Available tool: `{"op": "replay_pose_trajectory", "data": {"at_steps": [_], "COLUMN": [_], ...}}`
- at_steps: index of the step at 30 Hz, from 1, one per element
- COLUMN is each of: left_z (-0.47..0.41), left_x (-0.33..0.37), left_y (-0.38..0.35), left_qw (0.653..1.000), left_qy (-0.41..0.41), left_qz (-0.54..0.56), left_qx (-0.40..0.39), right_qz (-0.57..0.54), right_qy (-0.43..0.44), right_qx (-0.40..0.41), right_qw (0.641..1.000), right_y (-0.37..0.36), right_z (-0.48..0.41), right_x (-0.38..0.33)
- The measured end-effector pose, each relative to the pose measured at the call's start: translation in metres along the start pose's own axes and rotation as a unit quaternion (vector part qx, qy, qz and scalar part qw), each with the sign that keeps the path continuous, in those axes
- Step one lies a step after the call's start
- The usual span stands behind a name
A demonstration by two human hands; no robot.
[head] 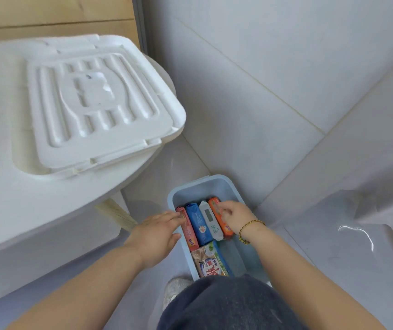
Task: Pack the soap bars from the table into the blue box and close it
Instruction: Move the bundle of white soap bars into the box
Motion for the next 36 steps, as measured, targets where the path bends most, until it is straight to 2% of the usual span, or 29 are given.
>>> {"op": "replay_pose_trajectory", "data": {"at_steps": [5, 10, 14, 19, 22, 26, 28, 31, 34, 36], "left_z": [0.053, 0.14, 0.221, 0.31, 0.346, 0.371, 0.368, 0.355, 0.352, 0.36], "left_x": [0.025, 0.03, 0.015, -0.026, -0.06, -0.108, -0.122, -0.129, -0.129, -0.131], "left_y": [0.049, 0.098, 0.135, 0.165, 0.169, 0.169, 0.166, 0.161, 0.162, 0.165], "left_qw": [0.994, 0.975, 0.934, 0.867, 0.84, 0.785, 0.777, 0.787, 0.776, 0.746], "left_qy": [-0.038, -0.043, -0.026, 0.075, 0.114, 0.216, 0.243, 0.256, 0.25, 0.242], "left_qz": [0.024, 0.047, 0.058, 0.034, 0.024, 0.028, 0.026, -0.004, -0.013, -0.004], "left_qx": [0.099, 0.211, 0.351, 0.492, 0.529, 0.58, 0.581, 0.561, 0.579, 0.62], "right_qz": [-0.096, -0.111, -0.107, -0.065, -0.017, 0.092, 0.13, 0.207, 0.188, 0.128], "right_qy": [0.013, 0.082, 0.188, 0.282, 0.297, 0.309, 0.316, 0.306, 0.313, 0.316], "right_qx": [0.045, 0.052, 0.061, 0.018, -0.006, -0.015, -0.028, -0.053, -0.065, -0.089], "right_qw": [0.994, 0.989, 0.974, 0.957, 0.955, 0.946, 0.94, 0.928, 0.929, 0.936], "right_y": [0.042, 0.075, 0.084, 0.051, 0.013, -0.039, -0.061, -0.091, -0.1, -0.098], "right_z": [0.042, 0.096, 0.14, 0.173, 0.17, 0.154, 0.148, 0.138, 0.133, 0.133], "right_x": [-0.032, -0.095, -0.172, -0.262, -0.308, -0.364, -0.386, -0.411, -0.434, -0.448]}}
Point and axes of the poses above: each hand's wrist, its own z-axis away from the middle knuckle, its own y-axis out of the back of the hand, x = y × z, the point moved 6 cm from there along -z, towards the middle knuckle, and after that the axes turned 10 degrees about -x, right-handed, at the moved point
